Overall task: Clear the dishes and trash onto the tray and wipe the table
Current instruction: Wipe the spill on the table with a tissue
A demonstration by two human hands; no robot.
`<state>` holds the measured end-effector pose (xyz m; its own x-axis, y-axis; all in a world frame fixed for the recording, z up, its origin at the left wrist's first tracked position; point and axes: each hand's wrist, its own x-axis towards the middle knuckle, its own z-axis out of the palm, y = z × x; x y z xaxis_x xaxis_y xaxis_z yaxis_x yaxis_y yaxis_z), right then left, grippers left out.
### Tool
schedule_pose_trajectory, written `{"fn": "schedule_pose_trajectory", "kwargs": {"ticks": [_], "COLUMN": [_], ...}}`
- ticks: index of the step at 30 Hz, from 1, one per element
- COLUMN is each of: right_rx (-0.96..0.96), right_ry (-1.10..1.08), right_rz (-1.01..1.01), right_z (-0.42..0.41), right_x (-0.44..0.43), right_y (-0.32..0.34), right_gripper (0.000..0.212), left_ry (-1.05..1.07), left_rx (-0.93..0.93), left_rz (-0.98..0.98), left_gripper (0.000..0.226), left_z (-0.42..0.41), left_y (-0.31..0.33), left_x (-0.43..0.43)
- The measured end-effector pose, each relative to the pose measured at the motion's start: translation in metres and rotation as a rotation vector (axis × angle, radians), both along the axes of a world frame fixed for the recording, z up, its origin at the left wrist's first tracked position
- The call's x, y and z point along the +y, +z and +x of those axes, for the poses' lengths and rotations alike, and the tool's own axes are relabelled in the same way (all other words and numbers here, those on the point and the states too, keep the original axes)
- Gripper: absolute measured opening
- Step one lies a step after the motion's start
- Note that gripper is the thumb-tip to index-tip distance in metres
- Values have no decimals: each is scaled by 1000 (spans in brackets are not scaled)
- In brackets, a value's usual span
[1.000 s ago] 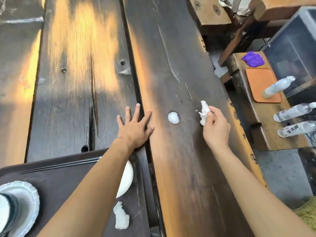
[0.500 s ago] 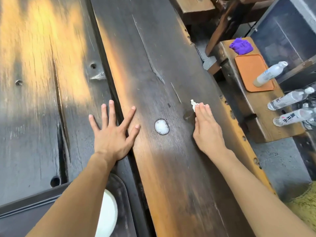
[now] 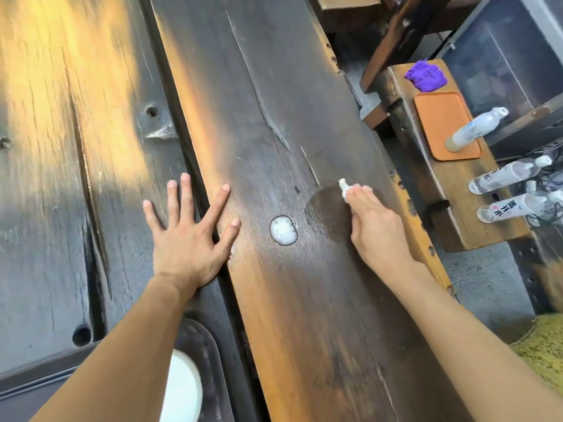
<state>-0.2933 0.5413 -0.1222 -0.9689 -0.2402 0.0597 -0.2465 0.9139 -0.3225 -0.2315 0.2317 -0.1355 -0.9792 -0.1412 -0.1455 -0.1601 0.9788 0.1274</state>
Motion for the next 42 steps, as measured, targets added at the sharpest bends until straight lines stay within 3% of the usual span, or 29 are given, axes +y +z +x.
{"fn": "schedule_pose_trajectory", "kwargs": {"ticks": [2, 6, 16, 23, 27, 30, 36, 38, 42], "right_rx": [59, 43, -44, 57, -46, -69, 21, -45, -149], "right_ry": [77, -62, 301, 58, 330, 484, 50, 157, 571], "right_rz": [-56, -204, -172, -136, -36, -76, -105, -78, -67], "right_z": [3, 3, 88, 27, 41, 76, 22, 27, 81], "right_x": [-9, -25, -68, -47, -77, -56, -38, -64, -56], "right_y": [4, 13, 4, 11, 10, 13, 19, 15, 11], "right_gripper": [36, 29, 40, 41, 50, 57, 48, 50, 54], "left_ry": [-2, -5, 0, -1, -3, -5, -4, -5, -12], "left_rx": [1, 0, 1, -8, -8, -4, -6, 4, 1], "left_rz": [-3, -9, -6, -1, 1, 5, 3, 12, 5], "left_gripper": [63, 64, 63, 63, 63, 63, 63, 62, 63], "left_z": [0, -1, -1, -1, -1, -1, -1, 0, -1], "left_y": [0, 0, 1, 0, 1, 2, 2, 1, 1], "left_x": [0, 1, 1, 0, 0, 0, 0, 1, 0]}}
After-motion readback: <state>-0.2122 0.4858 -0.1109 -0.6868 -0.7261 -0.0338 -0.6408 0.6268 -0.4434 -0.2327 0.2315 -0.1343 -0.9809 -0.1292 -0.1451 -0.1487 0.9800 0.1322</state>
